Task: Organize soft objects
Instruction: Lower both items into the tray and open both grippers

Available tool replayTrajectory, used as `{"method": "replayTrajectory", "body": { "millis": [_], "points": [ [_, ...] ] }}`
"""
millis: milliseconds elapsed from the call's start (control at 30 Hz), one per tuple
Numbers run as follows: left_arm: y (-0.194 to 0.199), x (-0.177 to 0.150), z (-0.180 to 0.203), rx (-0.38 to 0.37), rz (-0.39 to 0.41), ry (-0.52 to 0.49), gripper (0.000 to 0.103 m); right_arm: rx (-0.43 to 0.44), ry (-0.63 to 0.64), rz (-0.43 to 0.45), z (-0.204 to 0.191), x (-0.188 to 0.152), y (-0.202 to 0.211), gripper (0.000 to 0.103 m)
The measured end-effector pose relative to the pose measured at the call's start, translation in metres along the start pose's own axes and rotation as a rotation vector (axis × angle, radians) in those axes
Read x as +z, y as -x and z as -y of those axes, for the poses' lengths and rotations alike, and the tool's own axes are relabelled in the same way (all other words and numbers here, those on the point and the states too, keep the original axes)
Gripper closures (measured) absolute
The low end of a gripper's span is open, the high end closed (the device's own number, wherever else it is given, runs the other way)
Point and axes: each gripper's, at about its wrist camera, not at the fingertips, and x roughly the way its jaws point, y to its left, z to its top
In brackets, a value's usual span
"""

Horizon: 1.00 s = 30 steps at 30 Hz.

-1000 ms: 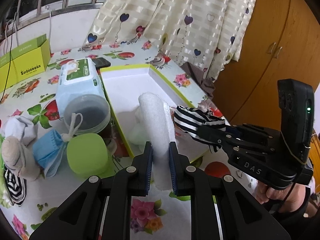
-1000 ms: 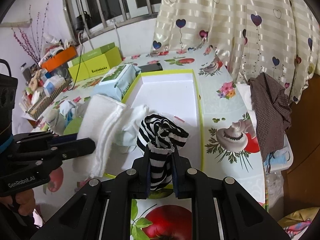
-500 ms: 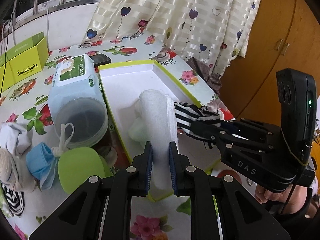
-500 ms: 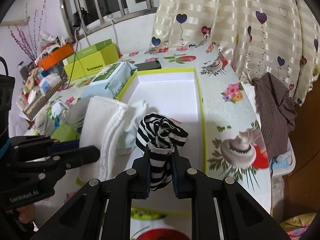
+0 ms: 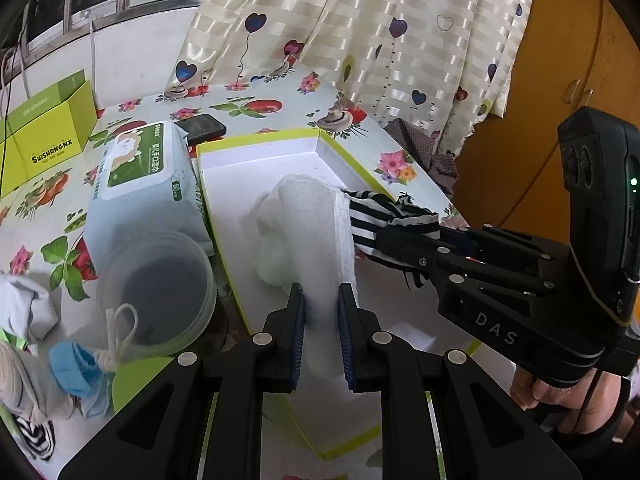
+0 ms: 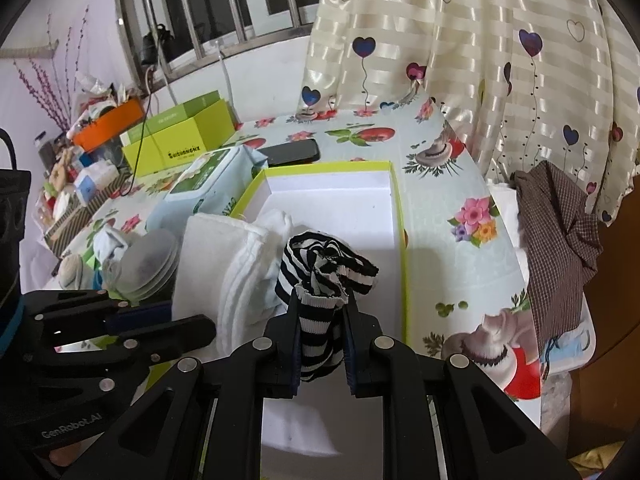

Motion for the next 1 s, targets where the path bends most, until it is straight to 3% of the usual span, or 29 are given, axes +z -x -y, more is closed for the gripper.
{"method": "replayTrajectory", "body": {
  "millis": [100,167,233,333,633,1000],
  "points": [
    [0.0,-0.002,0.002,-0.017,-0.009,-0.004,0.086,0.007,0.003,0.0,0.0,-0.001,0.003,0.086],
    [0.002,-0.004,0.003,-0.034,-0.015,-0.012,0.086,0.013,0.003,-0.009,-0.001,-0.005,0.006,0.079],
    [0.005,-0.007,0.006,-0.051,-0.017,-0.024,0.085,0.003,0.015,-0.019,-0.004,-0.01,0.01,0.064],
    [0.011,-0.011,0.009,-0.065,-0.012,-0.036,0.084,-0.006,0.033,-0.02,-0.009,-0.018,0.018,0.057],
    [0.031,-0.019,0.005,-0.072,0.018,-0.007,0.081,-0.029,0.027,0.007,-0.015,-0.03,0.048,0.056],
    [0.059,-0.034,0.004,-0.026,0.046,0.008,0.081,-0.028,0.065,0.001,-0.038,-0.039,0.069,0.055]
  ]
}}
